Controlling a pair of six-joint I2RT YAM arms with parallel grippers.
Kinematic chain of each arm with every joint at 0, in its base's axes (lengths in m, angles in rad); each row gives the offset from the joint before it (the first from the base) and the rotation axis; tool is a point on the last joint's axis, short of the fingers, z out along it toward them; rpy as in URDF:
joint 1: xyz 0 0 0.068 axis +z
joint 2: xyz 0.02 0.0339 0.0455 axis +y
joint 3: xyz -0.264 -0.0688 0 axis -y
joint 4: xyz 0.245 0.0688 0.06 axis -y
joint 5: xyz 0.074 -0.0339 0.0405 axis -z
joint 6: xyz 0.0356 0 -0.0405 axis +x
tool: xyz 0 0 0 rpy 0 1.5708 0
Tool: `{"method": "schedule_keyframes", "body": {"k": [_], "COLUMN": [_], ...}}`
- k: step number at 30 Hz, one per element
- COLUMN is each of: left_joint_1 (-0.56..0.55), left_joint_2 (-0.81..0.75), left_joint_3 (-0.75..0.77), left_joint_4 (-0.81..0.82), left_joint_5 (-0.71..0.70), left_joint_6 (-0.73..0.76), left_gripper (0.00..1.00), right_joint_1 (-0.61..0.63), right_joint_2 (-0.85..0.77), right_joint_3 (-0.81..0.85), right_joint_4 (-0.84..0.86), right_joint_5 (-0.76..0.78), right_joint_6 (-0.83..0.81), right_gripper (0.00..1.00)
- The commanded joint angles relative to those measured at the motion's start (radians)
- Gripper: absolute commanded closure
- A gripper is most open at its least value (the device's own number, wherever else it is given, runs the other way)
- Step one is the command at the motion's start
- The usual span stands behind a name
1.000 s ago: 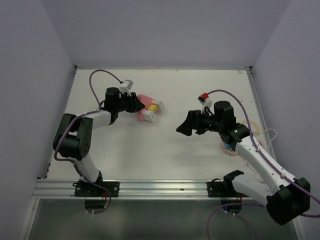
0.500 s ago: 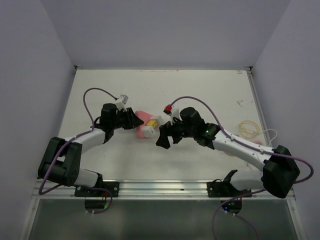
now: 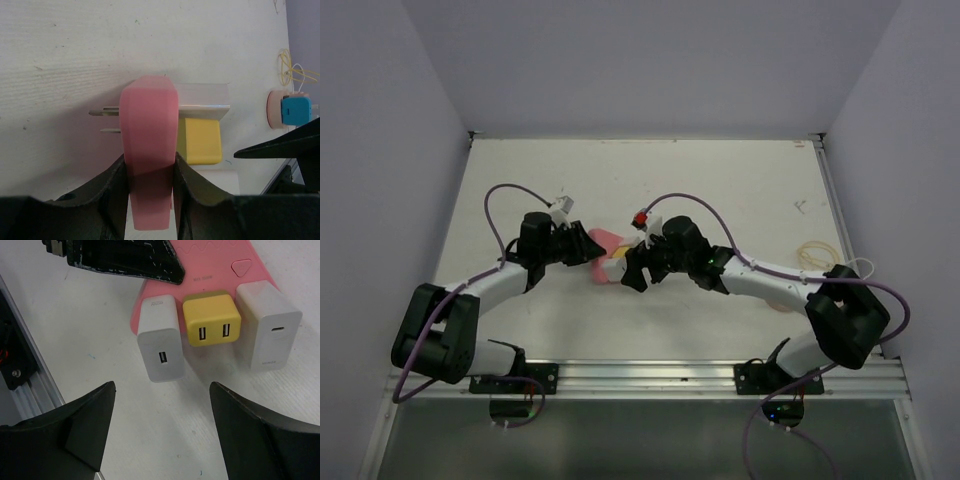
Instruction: Pull the plug off the socket
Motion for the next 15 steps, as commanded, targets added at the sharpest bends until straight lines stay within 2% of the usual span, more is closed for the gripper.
{"method": "schedule_keyframes", "body": {"k": [1,4,15], "left_joint_1": [-0.004,-0.004,-0.004], "left_joint_2": [-0.047,-0.04,-0.028], "left_joint_3": [0.026,0.029,0.039], "left_joint_4": [0.039,0.033,0.01], "left_joint_5": [0.046,0.052,0.052], "left_joint_6": [-0.052,-0.067,-0.097], "left_gripper": [1.0,1.0,1.0], "right_joint_1": [0.002,0.002,0.004], "right_joint_2": [0.027,0.054,0.132], "right_joint_3": [0.024,0.022,0.044], "right_joint_4": [0.097,0.133,0.216], "right_joint_5": [0.023,0.021,-0.048], "right_joint_6": [-0.036,-0.033,-0.013], "right_gripper": [0.2,0.2,0.3]}}
